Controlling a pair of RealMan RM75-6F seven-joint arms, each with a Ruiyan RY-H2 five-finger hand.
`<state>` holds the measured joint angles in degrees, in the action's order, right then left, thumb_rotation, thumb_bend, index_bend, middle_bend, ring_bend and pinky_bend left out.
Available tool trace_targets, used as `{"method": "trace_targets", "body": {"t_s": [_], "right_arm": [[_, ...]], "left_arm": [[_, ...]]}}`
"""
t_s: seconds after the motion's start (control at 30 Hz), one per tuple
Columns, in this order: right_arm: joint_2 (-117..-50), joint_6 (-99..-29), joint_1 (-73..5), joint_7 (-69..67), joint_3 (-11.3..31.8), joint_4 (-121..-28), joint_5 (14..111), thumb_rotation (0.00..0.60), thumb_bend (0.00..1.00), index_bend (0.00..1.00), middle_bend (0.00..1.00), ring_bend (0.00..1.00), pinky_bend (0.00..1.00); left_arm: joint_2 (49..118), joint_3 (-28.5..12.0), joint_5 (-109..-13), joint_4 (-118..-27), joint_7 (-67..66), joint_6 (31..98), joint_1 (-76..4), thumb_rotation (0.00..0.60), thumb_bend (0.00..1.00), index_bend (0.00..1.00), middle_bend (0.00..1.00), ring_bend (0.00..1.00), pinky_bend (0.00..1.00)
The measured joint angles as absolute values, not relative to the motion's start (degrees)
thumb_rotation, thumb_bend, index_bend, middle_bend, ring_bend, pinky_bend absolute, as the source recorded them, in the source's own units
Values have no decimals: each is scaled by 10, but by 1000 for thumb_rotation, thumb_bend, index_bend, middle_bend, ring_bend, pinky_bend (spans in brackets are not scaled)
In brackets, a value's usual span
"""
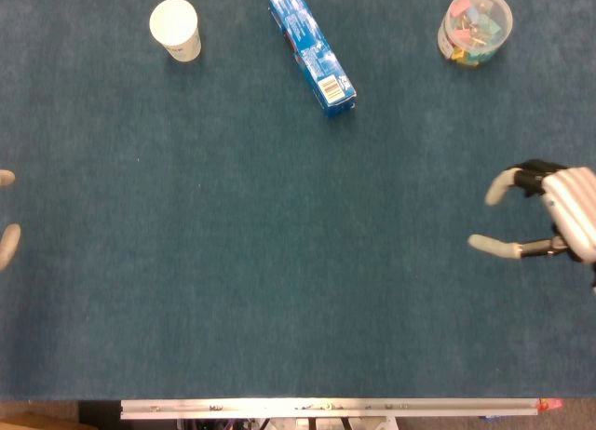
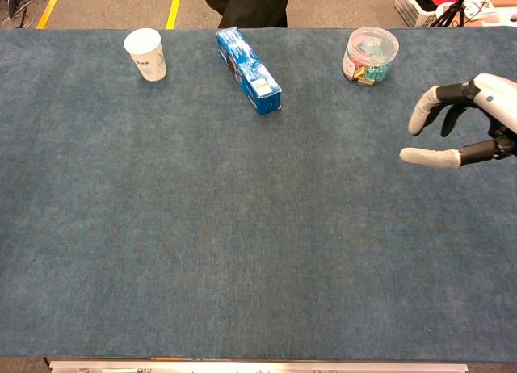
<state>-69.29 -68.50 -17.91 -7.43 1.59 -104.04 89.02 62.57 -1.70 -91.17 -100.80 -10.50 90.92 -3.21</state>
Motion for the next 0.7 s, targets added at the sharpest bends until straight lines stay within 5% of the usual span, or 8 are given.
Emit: {"method": "trace_targets", "body": {"t_s": [0.27,0.4,0.6,0.7], "right_arm": [[-725,-593,-246,-176,39,-1051,866,349,0,544,665,536,542],[-747,-558,-278,-228,53,-1048,856,347,0,681,748,629,673],[-790,-539,-307,-304,73,-1028,850,168,0,956,970,888,981],[-818,-532,-324,-326,83,-1007,846,104,0,994,999,972,1000]], "left_arm": [[623,-16,-911,-1010,-104,916,-26,600,280,326,341,316,272],[622,-18,-912,-1013,-107,917,-25,600,281,326,341,316,272],[623,-18,-912,-1015,-112,916,-25,600,280,326,341,316,272],[623,-19,-911,-1017,-115,915,-26,600,281,328,342,316,272]]}}
